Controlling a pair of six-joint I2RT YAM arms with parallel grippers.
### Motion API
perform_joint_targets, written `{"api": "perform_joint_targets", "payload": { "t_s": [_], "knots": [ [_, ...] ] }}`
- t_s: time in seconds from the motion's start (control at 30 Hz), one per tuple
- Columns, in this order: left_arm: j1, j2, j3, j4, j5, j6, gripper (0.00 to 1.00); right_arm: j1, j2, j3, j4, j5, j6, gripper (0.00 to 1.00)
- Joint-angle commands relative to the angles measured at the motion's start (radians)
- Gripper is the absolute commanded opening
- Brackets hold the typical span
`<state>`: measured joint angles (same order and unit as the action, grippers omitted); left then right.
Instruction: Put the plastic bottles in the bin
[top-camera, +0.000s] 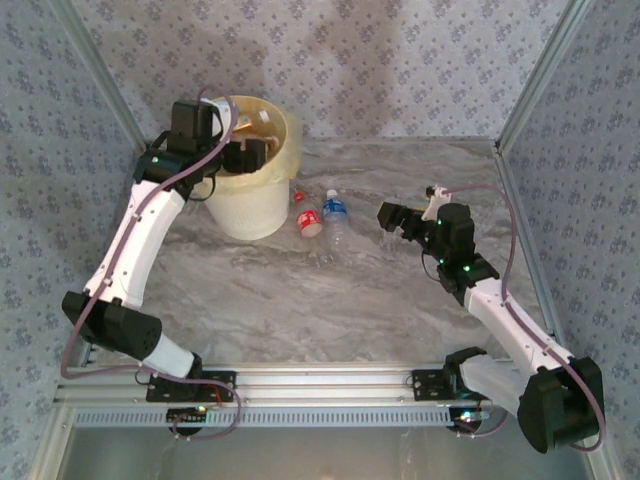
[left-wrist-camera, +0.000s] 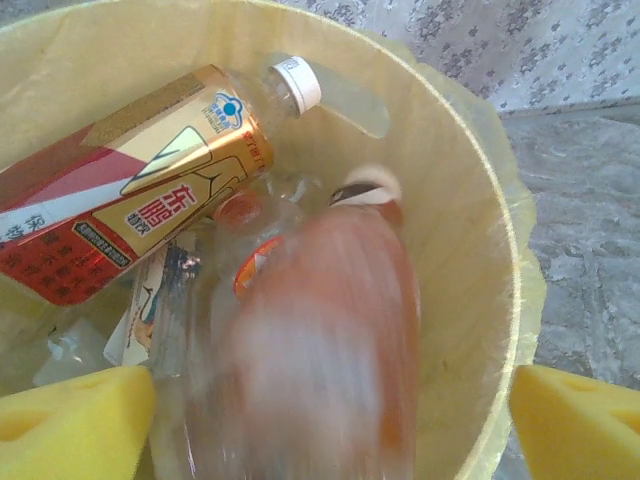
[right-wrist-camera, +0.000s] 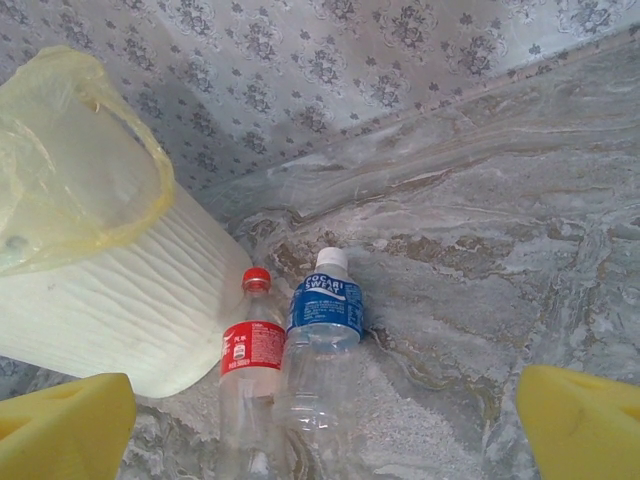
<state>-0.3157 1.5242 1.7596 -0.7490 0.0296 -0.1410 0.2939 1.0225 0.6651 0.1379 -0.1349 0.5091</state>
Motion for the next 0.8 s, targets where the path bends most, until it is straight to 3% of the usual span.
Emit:
{"api": "perform_joint_targets", "payload": {
  "t_s": [0.0,0.33,0.57,0.77],
  "knots": [
    [0.010,-0.017,0.042,0.006,0.064,-0.010,0.98,-0.007,-0.019,0.012,-0.018,0.017,0.007,1.00],
    [0.031,0.019,0.039,0.040,0.166,-0.074,0.98,-0.008,-0.020,0.007,-0.025,0.023,0.008,1.00],
    [-0.007,0.018,0.007,0.106,0.336,-0.117,0.98,-0.009,-0.010,0.003,-0.029,0.025,0.007,1.00],
    [-0.192,-0.057,-0.092,0.174,0.056,-0.099,0.98,-0.012,0.096,0.055,-0.067,-0.016,0.009,1.00]
  ]
}}
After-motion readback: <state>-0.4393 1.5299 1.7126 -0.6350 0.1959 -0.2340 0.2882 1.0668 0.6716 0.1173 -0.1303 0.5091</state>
